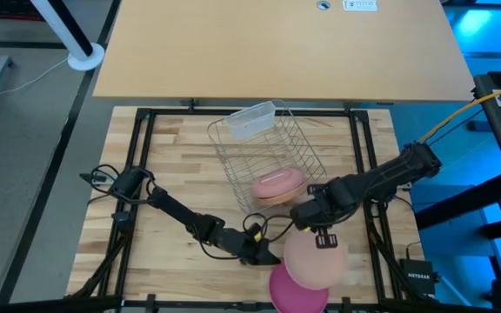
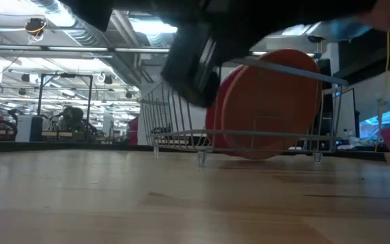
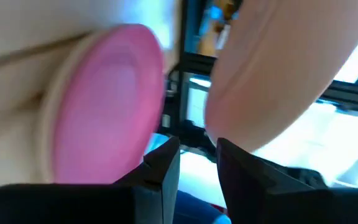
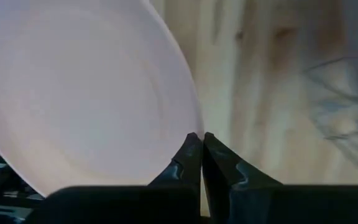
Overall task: Sort dishes
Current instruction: Put the light orange plate in the dish rack
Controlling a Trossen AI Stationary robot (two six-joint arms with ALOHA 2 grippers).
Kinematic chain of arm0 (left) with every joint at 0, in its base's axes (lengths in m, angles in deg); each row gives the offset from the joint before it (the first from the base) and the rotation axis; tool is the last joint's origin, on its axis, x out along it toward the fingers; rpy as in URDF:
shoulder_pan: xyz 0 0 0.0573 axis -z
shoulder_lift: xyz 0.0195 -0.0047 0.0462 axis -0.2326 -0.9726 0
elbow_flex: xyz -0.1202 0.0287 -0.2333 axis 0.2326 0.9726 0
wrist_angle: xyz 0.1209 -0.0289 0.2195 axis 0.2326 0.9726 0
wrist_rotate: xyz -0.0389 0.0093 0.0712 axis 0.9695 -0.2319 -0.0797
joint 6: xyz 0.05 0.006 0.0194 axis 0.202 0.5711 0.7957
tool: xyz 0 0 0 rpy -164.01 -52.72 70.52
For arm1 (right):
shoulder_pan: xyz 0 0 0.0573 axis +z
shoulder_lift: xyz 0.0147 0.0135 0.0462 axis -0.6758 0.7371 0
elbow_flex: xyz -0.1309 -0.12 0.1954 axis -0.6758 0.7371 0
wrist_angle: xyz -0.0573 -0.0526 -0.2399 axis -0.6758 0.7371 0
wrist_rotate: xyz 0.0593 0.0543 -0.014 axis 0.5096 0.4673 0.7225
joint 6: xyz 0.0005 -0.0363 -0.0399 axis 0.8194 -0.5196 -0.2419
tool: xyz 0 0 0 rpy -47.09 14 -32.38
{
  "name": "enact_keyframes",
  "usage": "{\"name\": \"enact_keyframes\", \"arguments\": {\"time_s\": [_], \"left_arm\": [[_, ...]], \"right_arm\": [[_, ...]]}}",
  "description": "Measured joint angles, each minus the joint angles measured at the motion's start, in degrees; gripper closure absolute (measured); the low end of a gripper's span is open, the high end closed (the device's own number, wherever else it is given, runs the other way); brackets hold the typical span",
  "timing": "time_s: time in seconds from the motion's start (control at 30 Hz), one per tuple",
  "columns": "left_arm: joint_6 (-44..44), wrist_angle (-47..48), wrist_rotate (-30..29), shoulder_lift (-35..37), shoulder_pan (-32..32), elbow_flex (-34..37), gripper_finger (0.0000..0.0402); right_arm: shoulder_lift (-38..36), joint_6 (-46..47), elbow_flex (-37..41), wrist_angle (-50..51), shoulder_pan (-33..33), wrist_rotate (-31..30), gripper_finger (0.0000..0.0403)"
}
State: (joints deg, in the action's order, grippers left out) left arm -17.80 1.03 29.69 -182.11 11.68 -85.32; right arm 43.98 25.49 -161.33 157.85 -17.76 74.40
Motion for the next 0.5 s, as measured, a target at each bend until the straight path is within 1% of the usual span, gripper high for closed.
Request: {"name": "enact_keyframes", "arguments": {"time_s": [0.23,0.5], "left_arm": [[1.7,-8.8,-0.1,0.0,0.1,0.0,0.0304],[8.9,-23.2,-0.7,0.0,1.1,0.0,0.0304]], "right_arm": [[0.0,-2.8,-12.3,9.9,0.0,-8.5,0.0400],[-0.4,-5.9,-23.4,10.2,0.0,-18.7,0.0400]]}}
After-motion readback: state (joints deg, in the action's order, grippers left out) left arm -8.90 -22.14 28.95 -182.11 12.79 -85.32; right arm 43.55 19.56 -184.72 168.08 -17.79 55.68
